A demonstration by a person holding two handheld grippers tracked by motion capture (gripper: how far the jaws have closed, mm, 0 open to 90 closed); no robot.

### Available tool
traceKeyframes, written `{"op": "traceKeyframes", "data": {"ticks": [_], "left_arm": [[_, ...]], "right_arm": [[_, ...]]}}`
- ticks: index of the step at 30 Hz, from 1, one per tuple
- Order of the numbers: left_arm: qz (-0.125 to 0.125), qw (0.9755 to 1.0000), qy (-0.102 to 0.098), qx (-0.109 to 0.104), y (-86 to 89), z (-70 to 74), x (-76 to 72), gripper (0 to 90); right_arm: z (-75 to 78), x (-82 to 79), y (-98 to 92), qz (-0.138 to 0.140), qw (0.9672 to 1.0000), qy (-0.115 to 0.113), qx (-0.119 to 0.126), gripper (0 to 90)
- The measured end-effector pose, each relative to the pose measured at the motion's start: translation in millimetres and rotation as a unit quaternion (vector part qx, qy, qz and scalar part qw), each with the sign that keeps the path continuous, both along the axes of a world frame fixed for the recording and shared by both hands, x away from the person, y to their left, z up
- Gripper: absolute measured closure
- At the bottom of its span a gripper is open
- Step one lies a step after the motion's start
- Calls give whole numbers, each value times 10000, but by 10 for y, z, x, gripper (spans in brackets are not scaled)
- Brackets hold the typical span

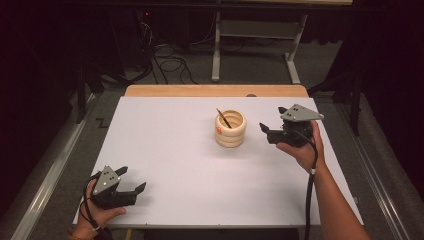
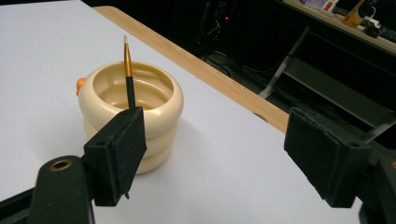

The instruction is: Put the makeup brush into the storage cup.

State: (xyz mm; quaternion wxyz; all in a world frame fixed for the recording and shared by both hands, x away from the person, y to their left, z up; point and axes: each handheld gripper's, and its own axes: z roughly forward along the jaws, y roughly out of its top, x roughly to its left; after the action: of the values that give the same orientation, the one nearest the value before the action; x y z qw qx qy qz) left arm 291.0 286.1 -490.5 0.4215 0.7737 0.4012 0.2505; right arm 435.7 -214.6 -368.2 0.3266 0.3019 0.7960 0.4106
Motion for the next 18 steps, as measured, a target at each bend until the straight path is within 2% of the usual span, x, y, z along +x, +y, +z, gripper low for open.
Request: {"op": "traceKeyframes", "data": {"ticks": [18], "left_arm": [[-2,10000,17,11,-5,-2,2,171]], "right_arm": [[-22,-106,-158,-30,10000,-39,-42,218]]}}
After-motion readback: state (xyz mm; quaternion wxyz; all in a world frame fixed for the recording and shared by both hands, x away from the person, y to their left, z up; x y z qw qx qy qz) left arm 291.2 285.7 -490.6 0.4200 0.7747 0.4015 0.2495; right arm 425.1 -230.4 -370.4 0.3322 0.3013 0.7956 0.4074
